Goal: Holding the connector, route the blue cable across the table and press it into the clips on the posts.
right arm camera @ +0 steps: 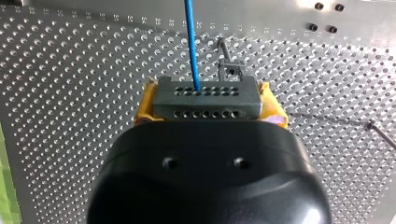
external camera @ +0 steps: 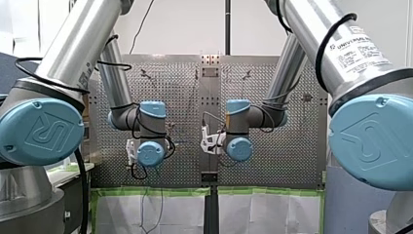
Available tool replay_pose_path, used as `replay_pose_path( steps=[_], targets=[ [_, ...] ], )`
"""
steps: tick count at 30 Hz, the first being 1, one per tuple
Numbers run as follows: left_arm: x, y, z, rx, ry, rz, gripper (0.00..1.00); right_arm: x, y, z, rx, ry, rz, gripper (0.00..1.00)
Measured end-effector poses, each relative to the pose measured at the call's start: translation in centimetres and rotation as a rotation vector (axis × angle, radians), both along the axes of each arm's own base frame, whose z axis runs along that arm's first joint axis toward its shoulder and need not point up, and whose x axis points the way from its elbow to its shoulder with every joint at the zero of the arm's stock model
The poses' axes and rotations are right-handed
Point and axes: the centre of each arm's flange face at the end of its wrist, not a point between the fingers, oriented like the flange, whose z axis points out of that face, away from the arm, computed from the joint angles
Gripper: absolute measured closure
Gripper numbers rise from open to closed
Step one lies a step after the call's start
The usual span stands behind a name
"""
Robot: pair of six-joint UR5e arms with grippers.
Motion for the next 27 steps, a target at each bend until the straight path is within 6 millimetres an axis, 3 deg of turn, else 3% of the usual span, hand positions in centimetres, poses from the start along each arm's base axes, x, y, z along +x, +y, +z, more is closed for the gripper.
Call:
replay_pose_path(
  steps=[21,27],
  targets=[
    [0.0,0.0,0.0,-0.001,0.000,0.000,1.00,0.0,0.0,0.0,0.001,0.002,0.000,1.00],
    [-0.2,0.4,-0.5,0.010,0.021,0.006,1.00,0.4,1.7,-2.1,0.045,0.053,0.022,1.00]
  ],
)
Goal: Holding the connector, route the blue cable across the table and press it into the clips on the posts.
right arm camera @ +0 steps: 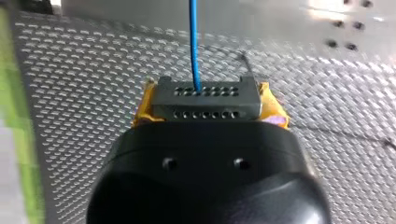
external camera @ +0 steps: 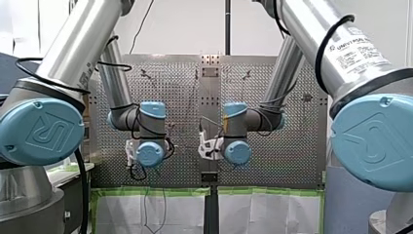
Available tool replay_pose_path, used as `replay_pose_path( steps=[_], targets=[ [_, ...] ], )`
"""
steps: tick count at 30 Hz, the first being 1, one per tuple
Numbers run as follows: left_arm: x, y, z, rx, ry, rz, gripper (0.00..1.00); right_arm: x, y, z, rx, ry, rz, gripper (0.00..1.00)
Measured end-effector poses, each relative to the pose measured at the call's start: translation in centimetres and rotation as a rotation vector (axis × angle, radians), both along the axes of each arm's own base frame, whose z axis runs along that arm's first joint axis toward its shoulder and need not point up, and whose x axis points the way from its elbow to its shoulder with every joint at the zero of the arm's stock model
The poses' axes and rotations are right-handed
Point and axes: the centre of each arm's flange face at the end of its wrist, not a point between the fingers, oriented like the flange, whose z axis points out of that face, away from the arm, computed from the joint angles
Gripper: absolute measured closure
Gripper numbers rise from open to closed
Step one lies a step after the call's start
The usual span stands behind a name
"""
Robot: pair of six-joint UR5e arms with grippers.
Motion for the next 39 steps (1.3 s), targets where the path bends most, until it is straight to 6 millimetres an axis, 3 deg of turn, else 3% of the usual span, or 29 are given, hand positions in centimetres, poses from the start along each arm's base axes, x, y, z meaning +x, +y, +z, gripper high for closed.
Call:
replay_pose_path(
  steps=[11,39],
  targets=[
    [-0.3,0.4,-0.7,0.020,0.035,0.006,1.00,-0.8,1.3,-4.4,0.082,0.091,0.009,1.00],
    [-0.3,0.4,-0.7,0.021,0.036,0.006,1.00,-0.8,1.4,-4.7,0.087,0.096,0.009,1.00]
  ],
)
